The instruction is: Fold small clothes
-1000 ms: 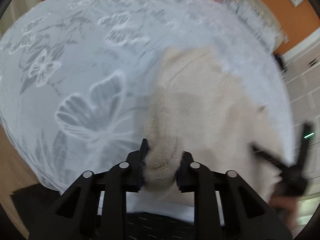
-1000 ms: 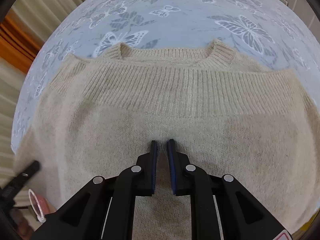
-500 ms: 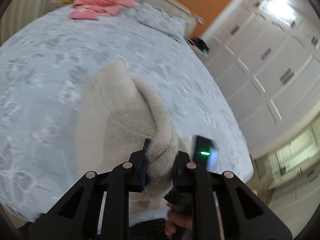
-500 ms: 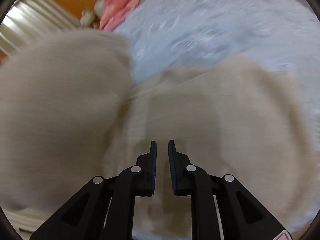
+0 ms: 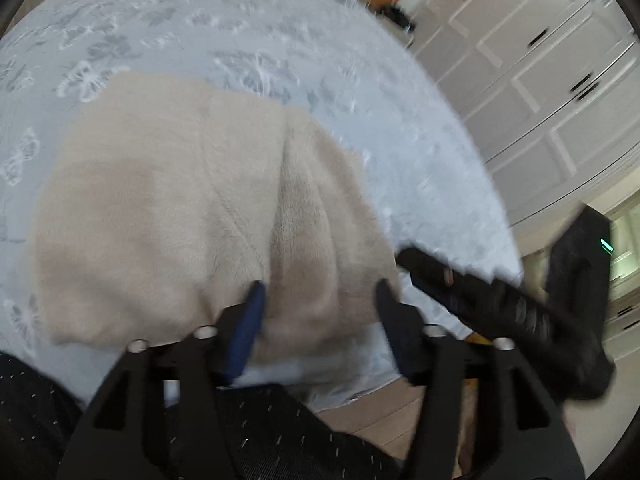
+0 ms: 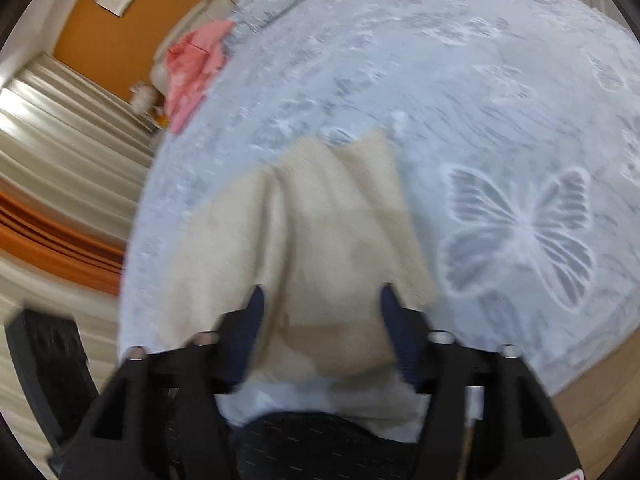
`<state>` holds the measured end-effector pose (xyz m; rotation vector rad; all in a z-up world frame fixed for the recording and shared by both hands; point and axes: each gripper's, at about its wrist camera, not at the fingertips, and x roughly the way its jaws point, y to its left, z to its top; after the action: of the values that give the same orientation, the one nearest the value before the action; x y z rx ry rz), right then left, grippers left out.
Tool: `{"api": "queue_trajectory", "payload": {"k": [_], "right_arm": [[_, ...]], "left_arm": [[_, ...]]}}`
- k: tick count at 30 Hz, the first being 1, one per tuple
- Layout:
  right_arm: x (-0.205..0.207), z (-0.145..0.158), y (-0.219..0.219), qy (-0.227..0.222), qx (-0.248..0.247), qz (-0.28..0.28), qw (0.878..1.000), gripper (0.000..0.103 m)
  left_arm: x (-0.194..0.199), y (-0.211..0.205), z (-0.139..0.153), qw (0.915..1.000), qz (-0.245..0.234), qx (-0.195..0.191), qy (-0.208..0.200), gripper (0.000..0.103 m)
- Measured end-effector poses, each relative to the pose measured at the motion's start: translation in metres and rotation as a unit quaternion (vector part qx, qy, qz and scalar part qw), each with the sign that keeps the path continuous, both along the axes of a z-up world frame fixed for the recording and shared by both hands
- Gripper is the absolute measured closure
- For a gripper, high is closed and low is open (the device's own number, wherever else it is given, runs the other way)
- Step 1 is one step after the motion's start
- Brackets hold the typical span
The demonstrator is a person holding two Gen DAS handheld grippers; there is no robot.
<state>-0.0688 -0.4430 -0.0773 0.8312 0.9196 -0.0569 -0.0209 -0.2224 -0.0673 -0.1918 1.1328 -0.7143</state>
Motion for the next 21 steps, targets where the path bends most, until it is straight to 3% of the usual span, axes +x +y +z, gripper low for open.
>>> {"api": "queue_trajectory", "payload": {"k": [3,10,11,12,14,16,19,21], "right_arm": [[0.031,-0.004,0.014,0.011,0.02,0.027,0.999,0.032],[0.078,-0.049,0.064,0.089,0.072,0.068,0.991,0.032],[0.081,-0.049,0.072,0.082,0.075,0.075,0.991,0.051],[0.083,-0.048,0.079,0.08,0.074,0.083,0.991,0.081],[0.089,-0.033,0.093,0.067,0.055,0.096,0.992,0.084],[0.094,0.005,0.099,0.018,0.026,0.108,0.994,0.086],[0.088,0.062,0.082,-0.057,0.023,0.095,0.994,0.086],[0.071,0.086,0.062,-0.085,-0.004,0.073,0.994,0.086]], "left_arm": [[-0.007,0.039,0.02,0.999,0.029,0.01,-0.033,0.027],[-0.011,0.114,0.029,0.9956,0.091,0.003,-0.022,0.023],[-0.013,0.123,0.026,0.9946,0.102,0.006,-0.015,0.023],[-0.012,0.126,0.024,0.9941,0.108,0.008,-0.011,0.023],[-0.012,0.139,0.017,0.9923,0.123,0.008,0.006,0.023],[-0.016,0.151,0.014,0.9907,0.135,0.004,0.019,0.023],[-0.017,0.155,0.016,0.9902,0.138,-0.002,0.02,0.023],[-0.017,0.157,0.021,0.9905,0.137,-0.007,0.011,0.023]]}}
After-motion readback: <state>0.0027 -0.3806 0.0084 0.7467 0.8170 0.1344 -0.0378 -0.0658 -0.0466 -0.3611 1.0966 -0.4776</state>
